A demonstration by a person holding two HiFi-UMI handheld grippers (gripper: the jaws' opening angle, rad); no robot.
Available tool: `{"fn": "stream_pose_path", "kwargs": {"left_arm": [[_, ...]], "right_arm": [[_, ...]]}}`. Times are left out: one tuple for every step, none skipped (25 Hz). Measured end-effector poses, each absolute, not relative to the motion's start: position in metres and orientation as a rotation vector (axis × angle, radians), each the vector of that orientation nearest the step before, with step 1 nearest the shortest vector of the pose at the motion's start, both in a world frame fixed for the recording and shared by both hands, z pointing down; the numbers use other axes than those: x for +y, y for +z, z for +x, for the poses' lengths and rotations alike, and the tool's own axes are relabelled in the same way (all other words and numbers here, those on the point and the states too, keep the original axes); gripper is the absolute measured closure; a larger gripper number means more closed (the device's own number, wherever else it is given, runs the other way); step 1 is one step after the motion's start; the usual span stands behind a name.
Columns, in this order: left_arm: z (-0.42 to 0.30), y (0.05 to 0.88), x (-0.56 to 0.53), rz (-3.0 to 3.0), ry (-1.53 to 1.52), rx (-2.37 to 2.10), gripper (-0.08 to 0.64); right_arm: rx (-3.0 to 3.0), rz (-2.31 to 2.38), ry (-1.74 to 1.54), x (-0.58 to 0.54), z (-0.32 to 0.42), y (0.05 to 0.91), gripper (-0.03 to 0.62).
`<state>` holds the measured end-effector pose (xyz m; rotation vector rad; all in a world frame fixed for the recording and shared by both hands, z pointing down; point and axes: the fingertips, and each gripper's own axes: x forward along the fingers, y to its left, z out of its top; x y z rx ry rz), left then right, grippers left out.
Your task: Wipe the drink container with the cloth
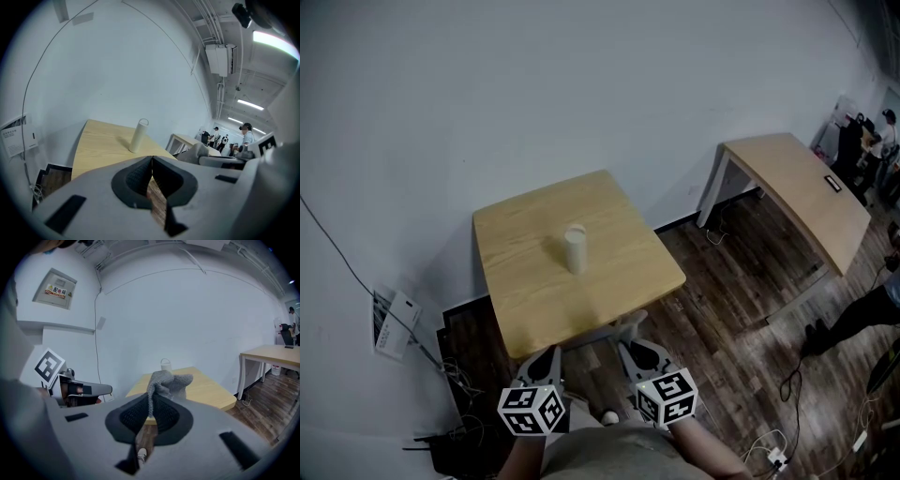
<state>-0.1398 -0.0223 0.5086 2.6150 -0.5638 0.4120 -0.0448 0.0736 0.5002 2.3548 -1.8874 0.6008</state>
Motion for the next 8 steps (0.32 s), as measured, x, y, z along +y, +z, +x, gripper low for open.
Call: {"fn": "stream_pose_path", "kwargs": {"left_arm": [[-0.1408,0.5085,-0.0216,2.616,0.413,-0.566,0.558],[-0.1416,0.5084,-0.0211,2.616,0.413,-0.567,0.558],[-0.1422,0.5083,-0.0207,2.616,0.413,-0.569,0.558],[-0.1427,0.5083,-0.0203,2.616,0.413,-0.569,0.558],[-0.1429,0.5083,-0.0196,2.617,0.413,-0.568,0.558],[-0.1430,0.5085,-0.0188,2.618,0.413,-0.566,0.558],[-0.1430,0.5087,-0.0178,2.620,0.414,-0.564,0.558],[-0.1430,0.5090,-0.0168,2.622,0.415,-0.561,0.558]], "right_arm": [[-1.889,2.356,0.601,0.0745,-0.0455,0.5001,0.578],[-1.891,2.358,0.602,0.0753,-0.0461,0.5000,0.578],[-1.892,2.358,0.602,0.0759,-0.0466,0.4998,0.578],[-1.892,2.358,0.602,0.0764,-0.0471,0.4997,0.578],[-1.891,2.357,0.601,0.0768,-0.0474,0.4998,0.578],[-1.890,2.356,0.599,0.0771,-0.0477,0.4998,0.578],[-1.890,2.356,0.597,0.0775,-0.0479,0.4999,0.578],[-1.889,2.355,0.594,0.0778,-0.0482,0.5000,0.578]]}}
